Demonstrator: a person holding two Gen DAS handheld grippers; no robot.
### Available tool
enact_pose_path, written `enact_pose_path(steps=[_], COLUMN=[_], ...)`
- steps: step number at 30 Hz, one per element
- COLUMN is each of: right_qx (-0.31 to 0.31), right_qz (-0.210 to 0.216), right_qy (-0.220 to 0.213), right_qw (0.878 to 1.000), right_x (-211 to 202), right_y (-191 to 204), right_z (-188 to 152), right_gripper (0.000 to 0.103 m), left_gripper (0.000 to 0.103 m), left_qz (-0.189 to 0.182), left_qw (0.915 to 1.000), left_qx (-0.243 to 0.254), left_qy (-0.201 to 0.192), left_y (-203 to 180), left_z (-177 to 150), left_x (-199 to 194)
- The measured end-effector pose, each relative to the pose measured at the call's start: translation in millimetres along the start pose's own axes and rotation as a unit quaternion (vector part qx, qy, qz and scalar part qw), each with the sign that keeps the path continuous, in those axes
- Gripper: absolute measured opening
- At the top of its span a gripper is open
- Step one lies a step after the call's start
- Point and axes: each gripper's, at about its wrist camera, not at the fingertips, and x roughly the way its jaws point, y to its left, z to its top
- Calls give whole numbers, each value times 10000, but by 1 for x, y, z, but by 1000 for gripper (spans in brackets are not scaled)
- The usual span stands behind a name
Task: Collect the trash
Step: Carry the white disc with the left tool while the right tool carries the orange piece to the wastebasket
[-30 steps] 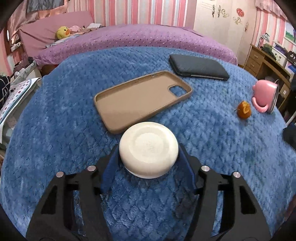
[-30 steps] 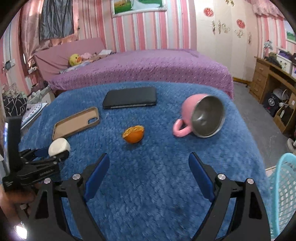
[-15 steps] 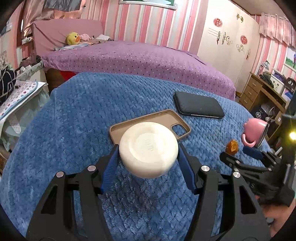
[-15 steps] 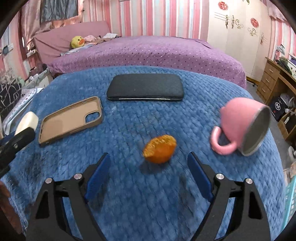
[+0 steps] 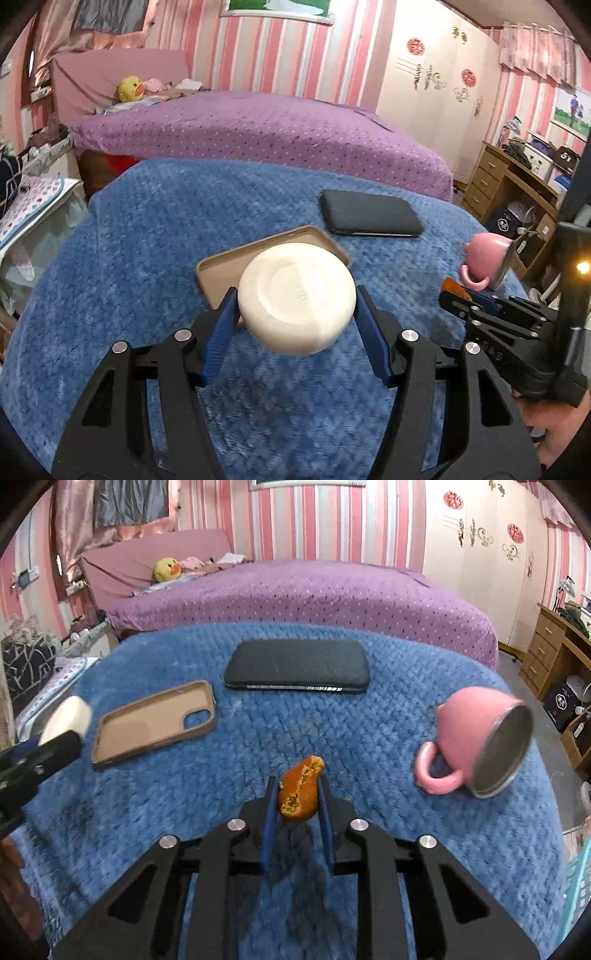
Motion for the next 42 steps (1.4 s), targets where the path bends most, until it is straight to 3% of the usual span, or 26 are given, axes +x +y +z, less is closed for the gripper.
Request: enact_pose_path(steps=[20, 30, 42], right_qx=[529, 807, 1093], right_qz=[-279, -506, -1089], right_qy=[-944, -1096, -1092], right_qw=[9937, 9894, 9820], right_x=[-139, -171, -194], right_y=[-90, -138, -205], right_z=[-30, -52, -78], right_gripper=[22, 22, 22], left_gripper=[61, 61, 61], left_qz=[-730, -925, -1342], left_qw=[9926, 9889, 9808], left_qx=[752, 909, 1214], left_qy=[-609, -725, -733], left_y=[-108, -147, -209], left_z=[-1, -12, -25], left_x=[-59, -71, -70])
